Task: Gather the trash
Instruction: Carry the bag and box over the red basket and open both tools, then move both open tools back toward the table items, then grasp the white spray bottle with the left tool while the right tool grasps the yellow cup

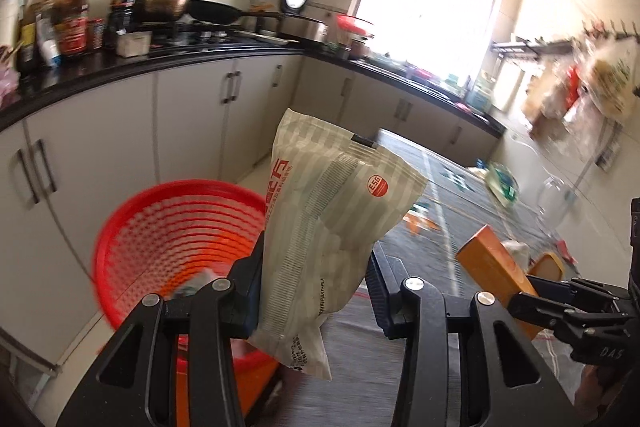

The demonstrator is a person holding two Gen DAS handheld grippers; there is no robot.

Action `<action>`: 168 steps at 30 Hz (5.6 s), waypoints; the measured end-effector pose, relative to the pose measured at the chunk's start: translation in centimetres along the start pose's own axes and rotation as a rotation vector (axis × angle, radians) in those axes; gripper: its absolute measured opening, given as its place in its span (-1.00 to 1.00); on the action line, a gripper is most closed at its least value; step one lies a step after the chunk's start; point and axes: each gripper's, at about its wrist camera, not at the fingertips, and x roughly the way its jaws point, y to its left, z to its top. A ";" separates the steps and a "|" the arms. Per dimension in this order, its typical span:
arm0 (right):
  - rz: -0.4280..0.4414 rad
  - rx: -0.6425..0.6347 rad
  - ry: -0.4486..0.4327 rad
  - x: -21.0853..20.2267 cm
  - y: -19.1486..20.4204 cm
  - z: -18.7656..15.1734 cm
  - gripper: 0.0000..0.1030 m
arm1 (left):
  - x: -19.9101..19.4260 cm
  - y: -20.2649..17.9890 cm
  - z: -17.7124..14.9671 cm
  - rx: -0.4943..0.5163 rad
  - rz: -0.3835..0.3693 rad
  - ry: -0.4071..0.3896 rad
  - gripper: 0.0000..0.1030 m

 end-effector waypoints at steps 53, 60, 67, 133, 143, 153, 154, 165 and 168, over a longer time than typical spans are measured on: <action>0.306 0.176 0.123 13.0 5.6 6.7 0.06 | 2.6 9.9 0.0 -0.177 0.087 0.062 0.18; 0.294 0.182 0.087 9.6 4.1 5.4 0.06 | 1.6 8.1 0.3 -0.157 0.072 0.043 0.18; 0.238 0.186 0.067 7.1 1.7 3.0 0.06 | 1.7 4.4 -0.6 -0.103 0.023 0.058 0.22; -0.328 0.388 -0.147 -7.0 -25.8 -5.3 -0.39 | 6.5 -25.1 -6.9 0.513 -0.393 0.373 0.29; -0.332 0.466 -0.169 -8.5 -28.0 -6.5 -0.39 | 10.9 -33.1 -7.9 0.813 -0.431 0.402 0.32; -0.336 0.480 -0.143 -8.2 -28.4 -6.8 -0.39 | 13.9 -36.4 -10.3 1.001 -0.376 0.417 0.01; -0.341 0.484 -0.138 -8.2 -28.4 -6.9 -0.39 | 14.6 -36.3 -10.3 0.991 -0.365 0.435 -0.09; -0.348 0.503 -0.064 -7.0 -28.9 -7.4 -0.39 | 14.9 -35.3 -10.9 0.830 -0.333 0.509 -0.44; -0.376 0.489 -0.049 -6.8 -28.9 -7.6 -0.47 | 14.9 -35.3 -11.0 0.783 -0.297 0.488 -0.44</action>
